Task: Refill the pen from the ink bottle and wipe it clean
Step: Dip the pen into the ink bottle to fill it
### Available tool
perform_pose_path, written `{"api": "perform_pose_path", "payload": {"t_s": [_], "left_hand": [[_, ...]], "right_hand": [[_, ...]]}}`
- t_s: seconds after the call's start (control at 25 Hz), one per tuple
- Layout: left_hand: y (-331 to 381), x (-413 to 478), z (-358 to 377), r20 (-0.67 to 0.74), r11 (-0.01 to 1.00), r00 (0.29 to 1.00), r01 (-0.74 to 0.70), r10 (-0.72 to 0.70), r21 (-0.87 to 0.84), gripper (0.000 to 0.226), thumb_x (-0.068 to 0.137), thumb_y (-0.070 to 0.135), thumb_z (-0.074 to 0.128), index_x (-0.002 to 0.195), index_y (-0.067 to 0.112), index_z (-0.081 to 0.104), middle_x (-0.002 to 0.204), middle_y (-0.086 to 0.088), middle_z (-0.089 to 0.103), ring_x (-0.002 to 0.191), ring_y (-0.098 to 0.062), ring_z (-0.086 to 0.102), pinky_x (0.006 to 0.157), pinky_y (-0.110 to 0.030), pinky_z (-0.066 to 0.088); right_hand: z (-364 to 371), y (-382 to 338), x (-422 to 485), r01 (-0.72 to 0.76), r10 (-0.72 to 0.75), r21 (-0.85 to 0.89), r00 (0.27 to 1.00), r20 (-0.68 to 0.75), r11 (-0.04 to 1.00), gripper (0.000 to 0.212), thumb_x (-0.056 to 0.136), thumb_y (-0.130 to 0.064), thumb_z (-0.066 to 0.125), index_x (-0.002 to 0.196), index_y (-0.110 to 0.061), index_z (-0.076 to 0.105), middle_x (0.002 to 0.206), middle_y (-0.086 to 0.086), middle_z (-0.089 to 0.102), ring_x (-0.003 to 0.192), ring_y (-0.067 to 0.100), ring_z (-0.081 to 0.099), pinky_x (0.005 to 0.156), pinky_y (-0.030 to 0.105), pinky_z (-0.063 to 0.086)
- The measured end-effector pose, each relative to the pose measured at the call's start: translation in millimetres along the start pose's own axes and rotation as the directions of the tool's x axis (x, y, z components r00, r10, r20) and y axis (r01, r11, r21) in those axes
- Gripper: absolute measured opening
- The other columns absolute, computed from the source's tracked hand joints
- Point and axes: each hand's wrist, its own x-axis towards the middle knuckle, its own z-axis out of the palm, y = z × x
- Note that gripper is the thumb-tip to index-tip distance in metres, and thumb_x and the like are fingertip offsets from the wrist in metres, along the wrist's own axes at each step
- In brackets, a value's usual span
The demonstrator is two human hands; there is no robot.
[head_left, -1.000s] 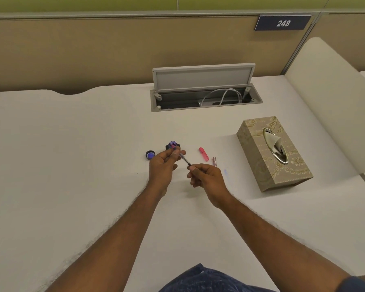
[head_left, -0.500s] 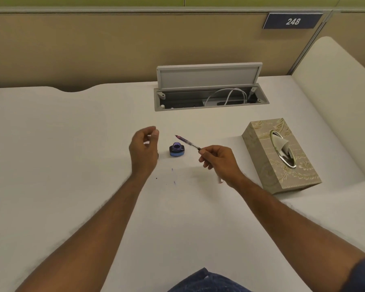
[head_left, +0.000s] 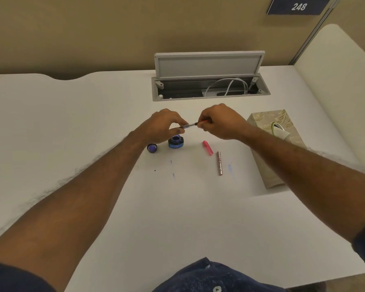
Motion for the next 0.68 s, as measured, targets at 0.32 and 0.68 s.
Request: {"api": "perform_pose_path", "payload": {"t_s": [0.32, 0.68], "left_hand": [[0, 0, 8, -0.03, 0.979, 0.997, 0.069, -0.076, -0.192, 0.028, 0.092, 0.03, 0.06, 0.112, 0.014, 0.071, 0.12, -0.004, 0.068, 0.098, -0.014, 0.052, 0.091, -0.037, 0.042], [-6, -5, 7, -0.021, 0.954, 0.988, 0.14, -0.151, -0.265, 0.031, 0.093, 0.031, 0.059, 0.115, 0.011, 0.069, 0.123, -0.006, 0.066, 0.111, -0.022, 0.055, 0.098, -0.04, 0.042]], "right_hand": [[-22, -32, 34, 0.113, -0.096, -0.199, 0.991, 0.092, 0.973, 0.025, 0.095, -0.023, 0.057, 0.107, -0.006, 0.069, 0.1, 0.009, 0.07, 0.081, 0.017, 0.06, 0.078, 0.032, 0.051], [-16, -49, 58, 0.118, -0.088, -0.197, 0.984, 0.152, 0.973, 0.021, 0.094, -0.022, 0.059, 0.105, -0.006, 0.068, 0.097, 0.009, 0.07, 0.083, 0.019, 0.062, 0.077, 0.03, 0.05]]}}
